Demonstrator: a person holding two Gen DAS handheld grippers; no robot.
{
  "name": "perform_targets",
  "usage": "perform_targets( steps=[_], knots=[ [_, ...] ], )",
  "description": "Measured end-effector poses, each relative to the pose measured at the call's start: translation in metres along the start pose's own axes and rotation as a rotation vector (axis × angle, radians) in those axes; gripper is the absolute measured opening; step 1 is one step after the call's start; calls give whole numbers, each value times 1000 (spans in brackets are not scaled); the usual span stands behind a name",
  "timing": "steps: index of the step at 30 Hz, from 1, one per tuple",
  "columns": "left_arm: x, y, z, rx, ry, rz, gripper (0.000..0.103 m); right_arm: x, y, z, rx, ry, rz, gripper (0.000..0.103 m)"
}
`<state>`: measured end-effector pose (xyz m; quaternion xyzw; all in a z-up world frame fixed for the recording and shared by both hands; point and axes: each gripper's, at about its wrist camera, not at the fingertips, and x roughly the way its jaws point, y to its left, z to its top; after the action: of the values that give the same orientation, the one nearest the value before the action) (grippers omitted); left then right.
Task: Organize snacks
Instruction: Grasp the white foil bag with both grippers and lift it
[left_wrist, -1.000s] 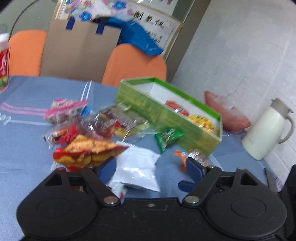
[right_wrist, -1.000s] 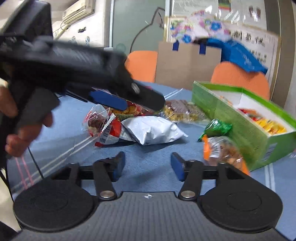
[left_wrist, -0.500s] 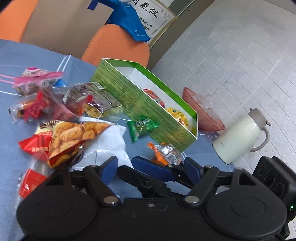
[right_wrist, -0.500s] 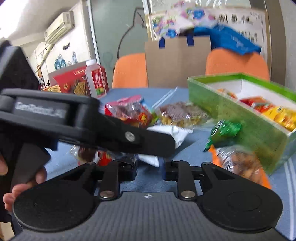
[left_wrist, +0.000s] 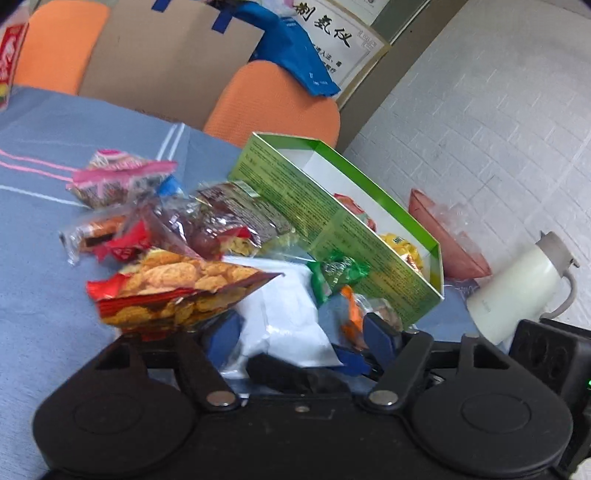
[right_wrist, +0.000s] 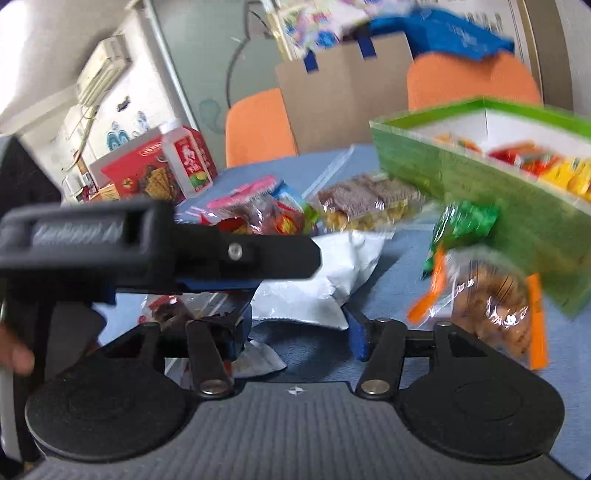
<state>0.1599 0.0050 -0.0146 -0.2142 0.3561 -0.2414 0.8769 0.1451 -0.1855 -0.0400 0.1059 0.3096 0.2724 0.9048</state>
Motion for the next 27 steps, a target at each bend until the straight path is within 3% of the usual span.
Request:
perform_targets(
  steps=[1,2,7,10,17,21,23,27],
  knots=[
    [1,1,-1,-15,2,-9,103,-1,0,0,9,-1,-15,71],
    [1,0,-2,-22,5,-22,103,-5,0,0,13,-22,-21,66],
    [2,-2,-12,-120,40,-178,103,-40,32,-9,-240,-137,-147,53],
    [0,-10,-18,-122,58,-230,103,-54,45,-18,-381,-167,-181,53],
    [-6,-6,-24,-136,69,-222,103,-53,42,-23,-353,-150,-146,53],
    [-15,-1,-21,-124,78,-212,103,-46,55,-24,-431,-146,-145,56],
    [-23,3,-18,-113,80,-202,103,-42,59,-27,-470,-127,-136,63],
    [-52,12,-13,-112,36,-190,103,-33,65,-33,-531,-93,-154,63]
  ],
)
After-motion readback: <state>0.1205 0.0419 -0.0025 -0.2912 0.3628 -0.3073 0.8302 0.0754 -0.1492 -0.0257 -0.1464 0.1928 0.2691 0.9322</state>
